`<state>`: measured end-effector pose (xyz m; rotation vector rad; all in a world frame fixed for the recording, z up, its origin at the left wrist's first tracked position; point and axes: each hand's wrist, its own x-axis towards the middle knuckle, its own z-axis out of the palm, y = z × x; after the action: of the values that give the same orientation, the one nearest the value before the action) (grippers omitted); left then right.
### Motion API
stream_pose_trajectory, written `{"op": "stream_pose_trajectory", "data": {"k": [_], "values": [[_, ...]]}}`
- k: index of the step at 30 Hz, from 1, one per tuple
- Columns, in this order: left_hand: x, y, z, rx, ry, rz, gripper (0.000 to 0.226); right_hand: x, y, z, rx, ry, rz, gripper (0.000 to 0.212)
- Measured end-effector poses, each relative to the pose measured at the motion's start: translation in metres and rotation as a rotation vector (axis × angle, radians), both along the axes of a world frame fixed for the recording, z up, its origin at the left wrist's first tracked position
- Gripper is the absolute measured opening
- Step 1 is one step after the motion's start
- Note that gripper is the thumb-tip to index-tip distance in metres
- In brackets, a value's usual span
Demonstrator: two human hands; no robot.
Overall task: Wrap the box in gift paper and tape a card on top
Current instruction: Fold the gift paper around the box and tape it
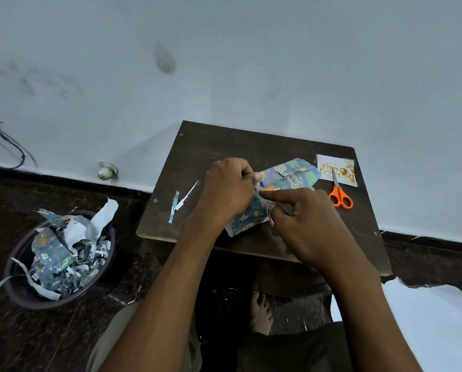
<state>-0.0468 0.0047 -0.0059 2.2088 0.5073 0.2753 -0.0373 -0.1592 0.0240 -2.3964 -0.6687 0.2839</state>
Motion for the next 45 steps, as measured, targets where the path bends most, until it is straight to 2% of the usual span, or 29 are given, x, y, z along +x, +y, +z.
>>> {"op": "stream_pose_trajectory", "data": {"k": [5, 11, 17, 23, 27, 29, 33, 38, 41, 45], "values": [[0.0, 0.0, 0.0, 0.009, 0.004, 0.006, 0.031, 0.0, 0.003, 0.0, -0.059, -0.055, 0.016, 0.034], [0.001, 0.001, -0.001, -0.003, -0.021, 0.019, 0.028, -0.002, -0.001, -0.003, 0.155, -0.098, -0.077, 0.042], [0.001, 0.002, -0.001, -0.015, -0.024, 0.018, 0.028, 0.0, 0.0, -0.006, 0.225, -0.167, -0.098, 0.035], [0.001, 0.002, 0.0, -0.054, -0.02, 0.019, 0.031, 0.002, -0.001, -0.004, 0.107, -0.312, -0.16, 0.041], [0.0, 0.003, 0.001, -0.112, -0.027, 0.009, 0.034, 0.0, 0.004, -0.002, 0.011, -0.376, -0.218, 0.037], [-0.001, 0.003, 0.001, -0.152, -0.036, 0.003, 0.037, 0.002, 0.006, -0.003, 0.048, -0.309, -0.241, 0.03], [-0.003, 0.004, 0.002, -0.197, -0.048, -0.004, 0.04, 0.011, 0.001, 0.0, 0.227, -0.025, -0.255, 0.013], [-0.003, 0.003, 0.003, -0.206, -0.047, -0.01, 0.04, 0.018, -0.005, 0.004, 0.367, 0.222, -0.237, 0.006], [-0.002, 0.002, 0.003, -0.195, -0.044, -0.004, 0.038, 0.018, 0.0, 0.004, 0.26, 0.196, -0.273, 0.018], [-0.001, 0.0, 0.003, -0.188, -0.038, 0.0, 0.035, 0.013, 0.011, 0.006, -0.069, -0.077, -0.323, 0.036]]}}
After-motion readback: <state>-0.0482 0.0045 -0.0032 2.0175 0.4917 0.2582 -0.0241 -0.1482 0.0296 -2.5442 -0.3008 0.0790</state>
